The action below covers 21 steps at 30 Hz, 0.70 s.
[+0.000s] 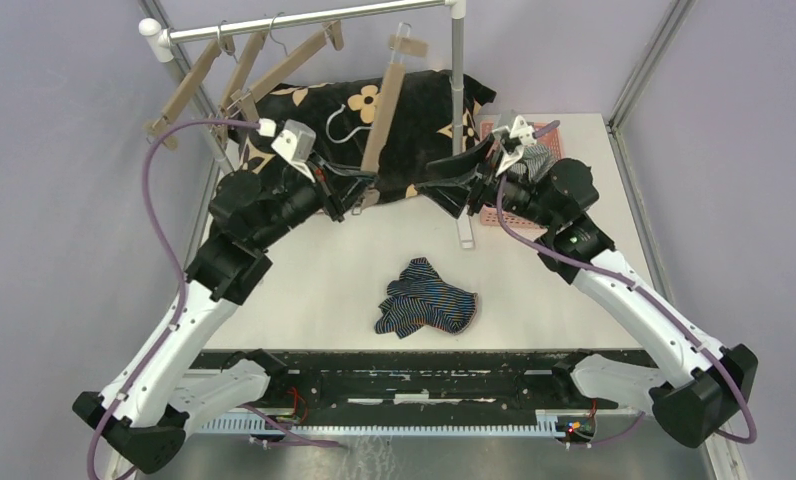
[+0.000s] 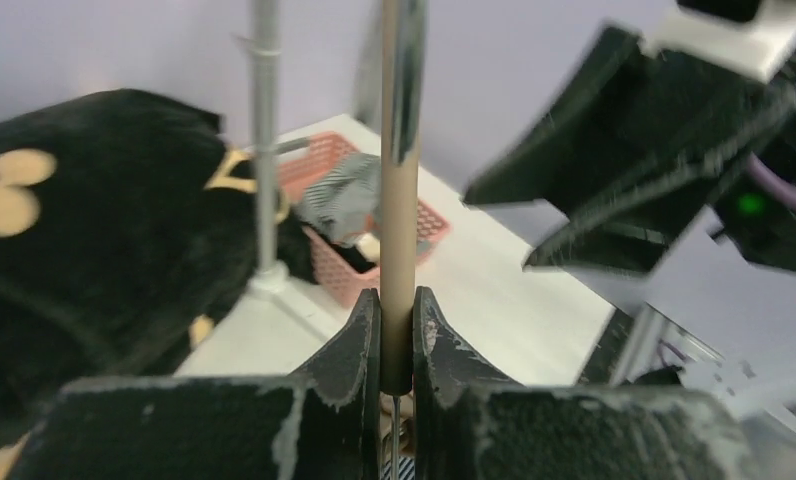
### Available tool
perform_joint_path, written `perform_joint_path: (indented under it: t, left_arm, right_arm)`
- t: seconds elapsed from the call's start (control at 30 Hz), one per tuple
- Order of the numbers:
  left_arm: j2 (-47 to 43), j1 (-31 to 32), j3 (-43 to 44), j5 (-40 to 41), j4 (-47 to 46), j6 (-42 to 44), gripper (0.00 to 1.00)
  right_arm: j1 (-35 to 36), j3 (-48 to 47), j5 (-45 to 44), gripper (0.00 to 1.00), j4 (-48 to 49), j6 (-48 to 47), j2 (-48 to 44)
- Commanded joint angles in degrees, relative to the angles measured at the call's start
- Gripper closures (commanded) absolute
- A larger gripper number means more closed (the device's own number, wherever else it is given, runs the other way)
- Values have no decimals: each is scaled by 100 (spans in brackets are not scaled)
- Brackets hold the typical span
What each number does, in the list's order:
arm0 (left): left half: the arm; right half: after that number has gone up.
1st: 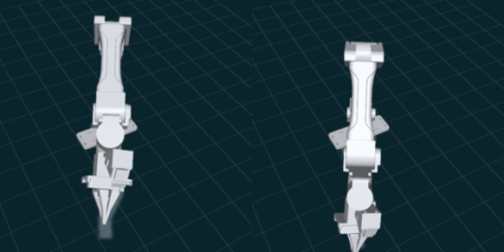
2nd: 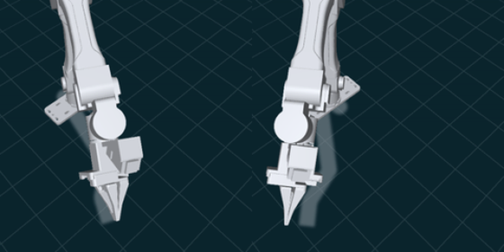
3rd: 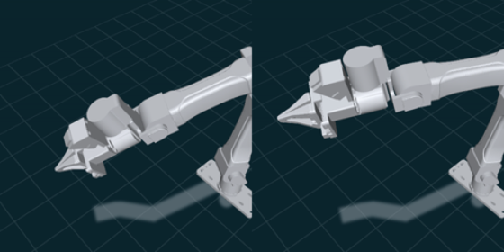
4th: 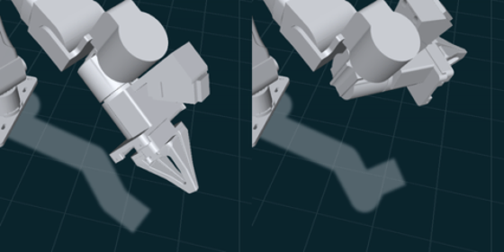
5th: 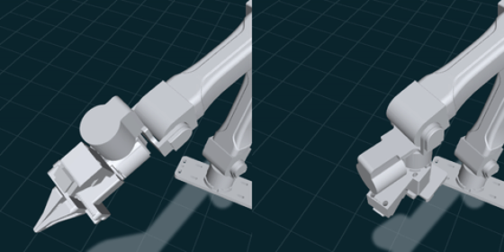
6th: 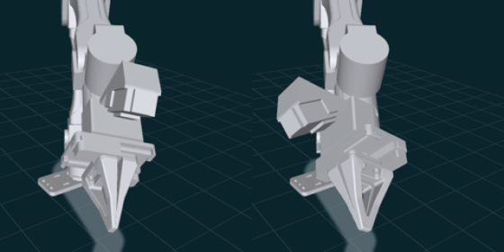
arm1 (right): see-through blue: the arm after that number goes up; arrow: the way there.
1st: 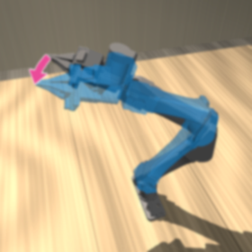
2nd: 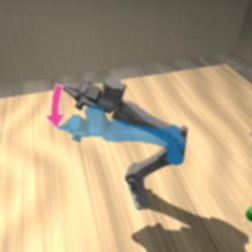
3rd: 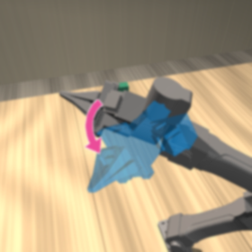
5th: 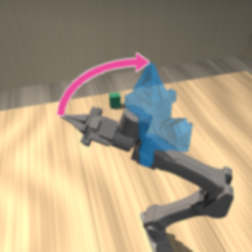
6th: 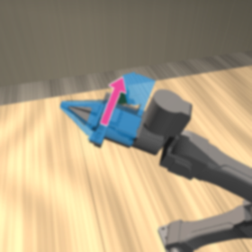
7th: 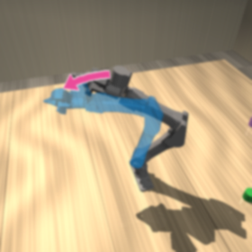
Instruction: Remove the underwear clipped to the hanger
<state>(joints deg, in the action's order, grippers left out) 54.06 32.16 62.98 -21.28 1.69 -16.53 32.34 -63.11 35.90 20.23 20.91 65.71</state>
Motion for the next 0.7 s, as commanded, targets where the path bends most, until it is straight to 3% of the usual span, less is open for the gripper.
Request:
perform_joint_path:
  t: [0.0, 0.23, 0.37, 0.5, 0.67]
  left_arm:
    - [241, -17, 952, 1783, 2504, 565, 97]
    - [884, -13, 1698, 1810, 3589, 861, 97]
    - [988, -17, 1869, 1708, 3649, 858, 97]
    - [1082, -15, 2059, 1876, 3664, 859, 97]
    - [1398, -18, 2481, 1950, 3765, 759, 97]
  right_arm:
    - [42, 466, -1104, 43, -1396, -1055, -467]
    - [348, 1298, -2486, 46, -2466, -1384, -1281]
    - [439, 1550, -3314, 49, -3047, -1420, -1412]
    - [634, 1915, -3361, 50, -3139, -1099, -1400]
    - [1423, 2152, -4102, 51, -3813, -931, -1070]
